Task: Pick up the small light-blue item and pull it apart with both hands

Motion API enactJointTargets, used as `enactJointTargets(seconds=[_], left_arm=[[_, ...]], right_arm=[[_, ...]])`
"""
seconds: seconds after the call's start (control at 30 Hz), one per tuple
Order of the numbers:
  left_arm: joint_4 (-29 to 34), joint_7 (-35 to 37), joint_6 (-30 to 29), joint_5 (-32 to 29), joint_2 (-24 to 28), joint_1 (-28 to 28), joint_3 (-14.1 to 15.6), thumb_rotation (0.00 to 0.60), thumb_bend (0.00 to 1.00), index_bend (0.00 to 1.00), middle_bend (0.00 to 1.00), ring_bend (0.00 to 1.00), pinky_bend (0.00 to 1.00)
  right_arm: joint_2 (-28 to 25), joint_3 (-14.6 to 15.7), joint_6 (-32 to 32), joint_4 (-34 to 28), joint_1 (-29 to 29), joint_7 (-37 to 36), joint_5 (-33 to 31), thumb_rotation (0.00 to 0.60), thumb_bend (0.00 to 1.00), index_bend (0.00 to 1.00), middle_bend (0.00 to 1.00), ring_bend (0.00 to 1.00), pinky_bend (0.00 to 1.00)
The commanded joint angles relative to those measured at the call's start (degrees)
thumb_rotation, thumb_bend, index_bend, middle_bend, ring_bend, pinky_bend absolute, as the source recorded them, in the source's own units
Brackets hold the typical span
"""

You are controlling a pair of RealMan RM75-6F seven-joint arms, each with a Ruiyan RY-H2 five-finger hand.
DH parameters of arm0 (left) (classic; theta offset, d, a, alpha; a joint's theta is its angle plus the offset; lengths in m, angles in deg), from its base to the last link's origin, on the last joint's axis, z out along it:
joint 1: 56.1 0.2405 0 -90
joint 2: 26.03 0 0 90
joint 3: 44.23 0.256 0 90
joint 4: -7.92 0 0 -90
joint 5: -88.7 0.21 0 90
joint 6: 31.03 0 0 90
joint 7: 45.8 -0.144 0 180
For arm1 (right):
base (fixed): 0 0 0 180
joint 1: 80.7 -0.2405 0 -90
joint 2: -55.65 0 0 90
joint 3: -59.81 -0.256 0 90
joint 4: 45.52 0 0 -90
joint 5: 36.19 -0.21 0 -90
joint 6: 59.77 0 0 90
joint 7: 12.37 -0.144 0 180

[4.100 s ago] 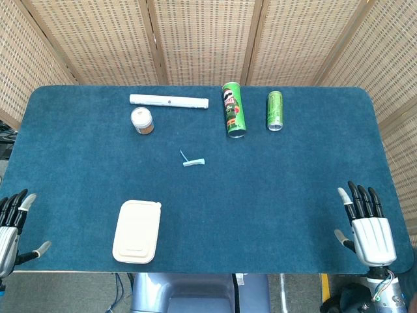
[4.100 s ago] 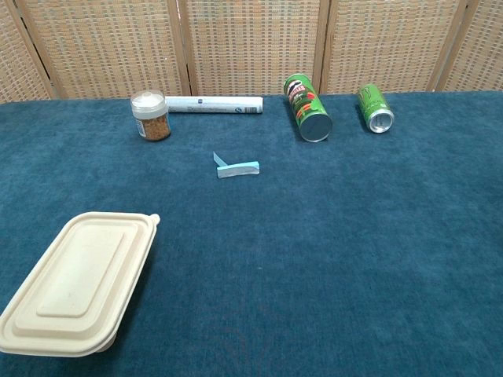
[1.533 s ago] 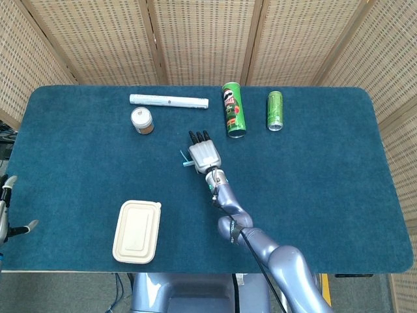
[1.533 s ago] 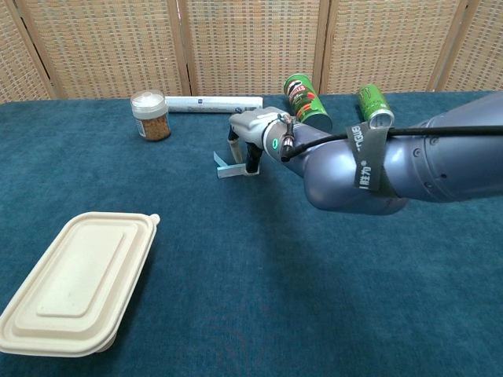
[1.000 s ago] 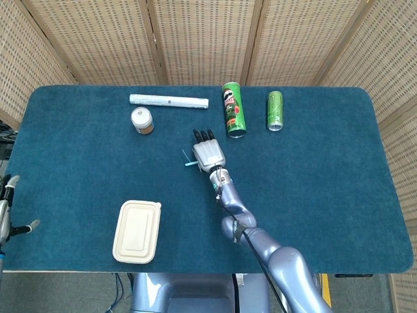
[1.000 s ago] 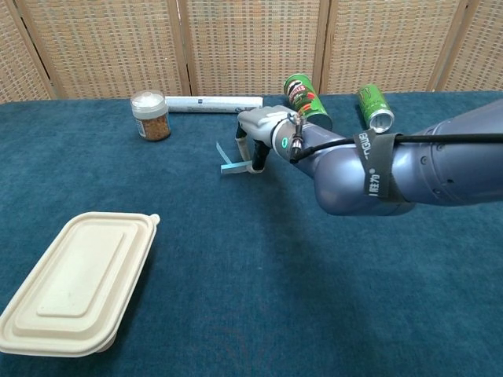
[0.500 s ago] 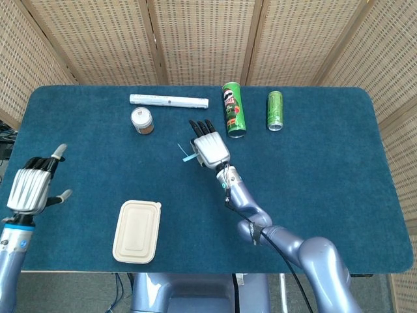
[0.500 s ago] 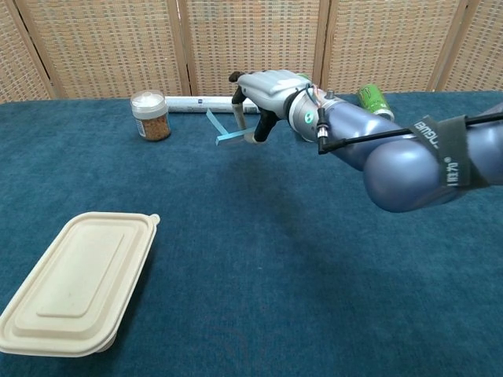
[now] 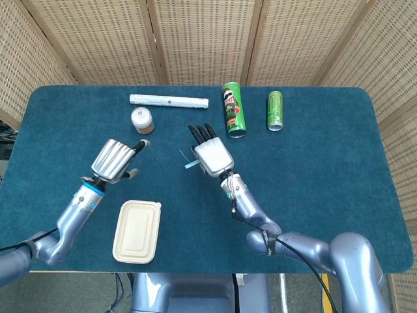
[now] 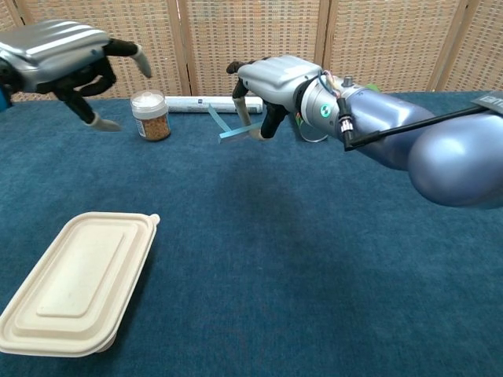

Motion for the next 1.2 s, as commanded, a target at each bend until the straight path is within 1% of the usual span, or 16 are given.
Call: enactJointTargets(seconds=[0.03, 0.17, 0.3, 0.53, 0.73, 0.93, 1.2], left_arm=[[-1.0, -1.03, 1.97, -2.11, -2.44, -2.5, -1.12, 0.6, 0.04, 0.32, 0.91, 0.85, 0.84], [-1.93, -0.8, 2.38, -2.88, -3.79, -3.89, -1.59, 0.6, 0.13, 0.36, 0.91, 0.86, 0.85], [-3.42, 1.0, 3.51, -4.35, -5.93, -6.22, -2.59, 0.6, 0.2, 0.45, 0.92, 0.86, 0.85], [-6.49, 2.04, 3.27, -4.72, -7.83, -8.22, -2.45, 0.6, 0.29, 0.48, 0.92, 0.86, 0.85], [-9.1, 3.45, 3.18, -5.4, -9.34, -9.22, -2.17, 0.6, 0.32, 0.51, 0.92, 0.86, 0.85], [-11.44, 4.2, 3.57, -6.28, -11.09, -10.26, -1.57, 0.6, 0.32, 0.52, 0.92, 0.86, 0.85], [-13.91, 5.24, 2.15, -6.1, -12.87, -11.12, -0.81, 0.6, 0.32, 0.52, 0.92, 0.86, 0.85]], right_arm=[[-0.29, -0.12, -0.81, -2.04, 0.02, 2.69, -2.29, 0.6, 0.52, 0.64, 0.02, 0.0, 0.0], [0.01, -0.15, -1.03, -2.69, -0.31, 4.1, -3.4, 0.6, 0.52, 0.64, 0.02, 0.0, 0.0], [0.69, -0.37, -1.37, -3.05, -0.97, 5.68, -4.82, 0.6, 0.53, 0.64, 0.02, 0.0, 0.0], [1.34, -1.37, -1.91, -3.11, -1.67, 6.45, -7.1, 0.6, 0.54, 0.64, 0.02, 0.0, 0.0], [1.24, -1.33, -2.17, -3.11, -1.82, 6.57, -7.72, 0.6, 0.54, 0.64, 0.02, 0.0, 0.0], [0.64, -1.07, -2.3, -3.35, -1.71, 6.09, -7.77, 0.6, 0.54, 0.64, 0.02, 0.0, 0.0], [-0.3, -0.75, -2.98, -5.24, -1.63, 5.99, -7.61, 0.6, 0.56, 0.64, 0.02, 0.0, 0.0]])
